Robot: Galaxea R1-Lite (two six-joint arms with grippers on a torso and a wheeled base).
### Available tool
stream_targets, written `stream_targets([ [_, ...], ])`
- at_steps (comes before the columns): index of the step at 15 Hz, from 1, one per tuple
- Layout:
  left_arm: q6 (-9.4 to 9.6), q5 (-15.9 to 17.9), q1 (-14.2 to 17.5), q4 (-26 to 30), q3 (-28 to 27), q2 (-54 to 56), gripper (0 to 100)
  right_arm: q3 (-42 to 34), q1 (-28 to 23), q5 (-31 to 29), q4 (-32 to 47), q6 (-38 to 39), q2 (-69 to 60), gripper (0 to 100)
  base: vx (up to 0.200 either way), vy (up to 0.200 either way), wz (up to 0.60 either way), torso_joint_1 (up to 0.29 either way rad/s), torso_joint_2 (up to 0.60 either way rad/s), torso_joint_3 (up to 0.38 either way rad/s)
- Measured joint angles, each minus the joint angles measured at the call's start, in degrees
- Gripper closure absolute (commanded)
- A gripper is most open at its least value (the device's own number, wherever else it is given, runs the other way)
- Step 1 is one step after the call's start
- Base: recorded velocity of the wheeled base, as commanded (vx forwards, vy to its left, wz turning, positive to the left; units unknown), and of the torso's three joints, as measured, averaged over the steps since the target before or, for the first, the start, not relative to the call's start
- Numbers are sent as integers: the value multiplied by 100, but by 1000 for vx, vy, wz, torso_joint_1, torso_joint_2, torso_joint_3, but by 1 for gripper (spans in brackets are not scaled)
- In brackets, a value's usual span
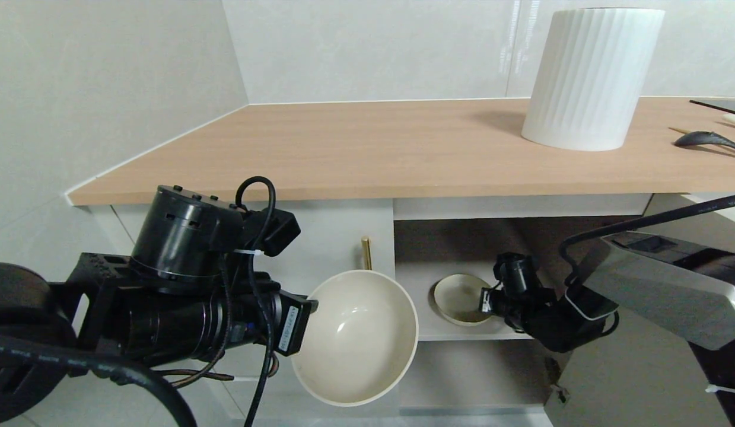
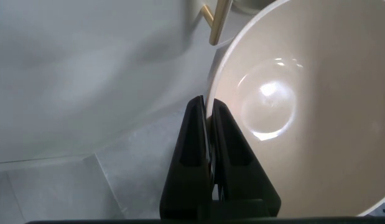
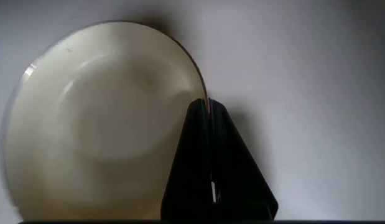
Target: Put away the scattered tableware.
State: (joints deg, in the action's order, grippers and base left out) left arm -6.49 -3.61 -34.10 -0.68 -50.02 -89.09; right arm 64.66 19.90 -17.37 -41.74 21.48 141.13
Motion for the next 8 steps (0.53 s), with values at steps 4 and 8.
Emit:
stream_targets([
  [4, 2, 2, -2, 0, 0, -2, 100, 96, -66, -48, 0, 5, 71, 100, 0, 0, 0, 0, 0, 0],
  [8, 0, 2, 0, 0, 0, 0, 100, 99, -90, -138, 0, 5, 68, 100, 0, 0, 0, 0, 0, 0],
])
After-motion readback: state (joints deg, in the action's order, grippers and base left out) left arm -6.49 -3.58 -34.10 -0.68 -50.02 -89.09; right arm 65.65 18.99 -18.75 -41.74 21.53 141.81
